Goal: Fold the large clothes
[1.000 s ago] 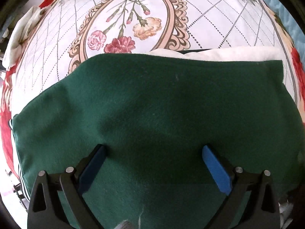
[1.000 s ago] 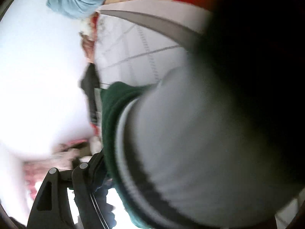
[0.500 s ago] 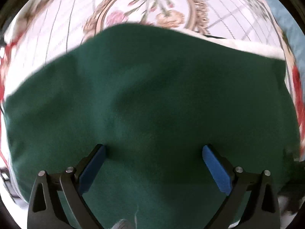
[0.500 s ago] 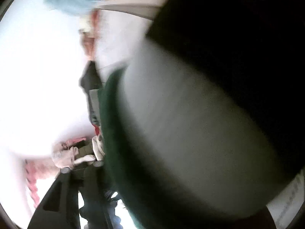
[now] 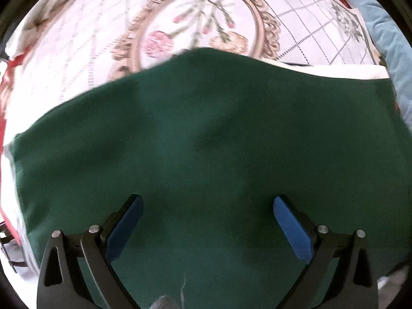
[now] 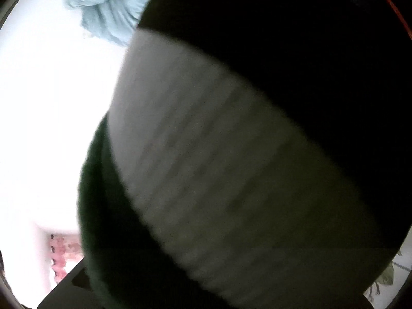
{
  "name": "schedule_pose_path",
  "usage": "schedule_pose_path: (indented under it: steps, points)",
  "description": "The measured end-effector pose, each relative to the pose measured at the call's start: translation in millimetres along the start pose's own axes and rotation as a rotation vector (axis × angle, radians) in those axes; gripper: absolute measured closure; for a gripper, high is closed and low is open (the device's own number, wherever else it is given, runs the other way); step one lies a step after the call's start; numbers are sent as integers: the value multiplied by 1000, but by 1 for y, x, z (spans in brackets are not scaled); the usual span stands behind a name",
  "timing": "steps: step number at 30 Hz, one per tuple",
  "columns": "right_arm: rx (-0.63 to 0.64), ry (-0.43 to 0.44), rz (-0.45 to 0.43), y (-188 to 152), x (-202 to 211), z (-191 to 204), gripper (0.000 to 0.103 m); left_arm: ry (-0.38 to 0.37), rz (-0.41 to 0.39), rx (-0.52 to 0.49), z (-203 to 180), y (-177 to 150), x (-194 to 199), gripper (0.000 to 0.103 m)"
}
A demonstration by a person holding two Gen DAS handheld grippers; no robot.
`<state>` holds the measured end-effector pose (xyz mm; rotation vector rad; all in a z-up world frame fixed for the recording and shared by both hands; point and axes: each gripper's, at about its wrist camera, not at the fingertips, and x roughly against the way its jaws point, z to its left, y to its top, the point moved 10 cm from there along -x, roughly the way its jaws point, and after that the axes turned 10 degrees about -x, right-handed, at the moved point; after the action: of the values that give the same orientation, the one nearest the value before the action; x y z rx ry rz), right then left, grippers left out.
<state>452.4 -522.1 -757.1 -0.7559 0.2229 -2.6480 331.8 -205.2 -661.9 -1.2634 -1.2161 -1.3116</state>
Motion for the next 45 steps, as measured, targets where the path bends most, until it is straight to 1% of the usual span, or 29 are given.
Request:
schedule_pose_path:
  steps: [2,4,5,6,9,10,13,15,17,19,20,21,22,24,25,26,29,31,32,33,34,35,36,37,38,39,40,42,45]
  points:
    - [47,-14,-11,-1,6,15,83,24,5,29,15,-12,-4,0]
    - [100,-33,-10,-6,6,28,83,7,56,78,26,-27,-22,0]
    - [123,-43,-1,-11,4,33,82,-19,60,115,31,-32,-32,0]
    - [145,-53,11,-18,1,38,82,-21,47,125,34,-31,-34,0]
    - [221,-59,31,-43,-6,58,83,-2,42,111,34,-26,-34,0]
    - [248,-64,33,-51,-7,65,83,-5,40,111,27,-25,-34,0]
    - [323,-68,48,-82,-14,87,82,-34,28,112,18,-33,-29,0]
    - [383,-75,62,-109,-21,104,83,-78,21,124,19,-34,-23,0]
    - [439,-86,81,-140,-29,119,83,-143,17,172,37,-45,-5,0]
    - [494,-98,108,-174,-40,131,82,-172,-11,220,58,-53,18,0]
    - [521,-104,123,-190,-45,135,82,-172,-34,248,79,-61,37,0]
    - [553,-115,144,-211,-53,139,83,-168,-45,264,92,-66,47,0]
    - [590,-128,170,-234,-63,142,83,-160,-60,292,112,-75,63,0]
    - [649,-155,220,-276,-83,142,83,-133,-84,352,162,-103,86,0]
    - [687,-171,253,-300,-96,139,83,-116,-90,382,188,-115,95,0]
    - [720,-185,279,-321,-107,136,82,-102,-95,406,202,-125,99,0]
    - [842,-240,377,-394,-148,111,82,-42,-114,506,276,-176,119,0]
    - [918,-296,442,-444,-176,79,82,-3,-117,569,314,-206,127,0]
    - [950,-325,468,-463,-187,62,82,13,-119,603,328,-224,128,0]
    - [986,-365,496,-485,-200,40,82,28,-117,632,333,-231,124,0]
    - [1018,-416,535,-505,-213,16,81,39,-113,659,347,-242,120,0]
    - [1043,-473,576,-519,-223,-7,81,47,-108,680,352,-248,117,0]
    - [1057,-548,628,-534,-233,-34,76,56,-102,702,361,-260,116,0]
    - [1049,-604,674,-545,-238,-54,68,61,-98,714,365,-263,112,0]
    - [1023,-668,733,-557,-242,-75,64,64,-93,735,371,-275,113,0]
    - [1012,-695,770,-564,-243,-83,55,62,-92,752,368,-277,114,0]
    - [1016,-693,793,-571,-241,-82,45,56,-96,768,370,-280,116,0]
    - [1034,-648,844,-581,-235,-68,34,48,-116,780,370,-282,127,0]
    - [998,-584,931,-584,-217,-43,31,37,-158,769,364,-265,145,0]
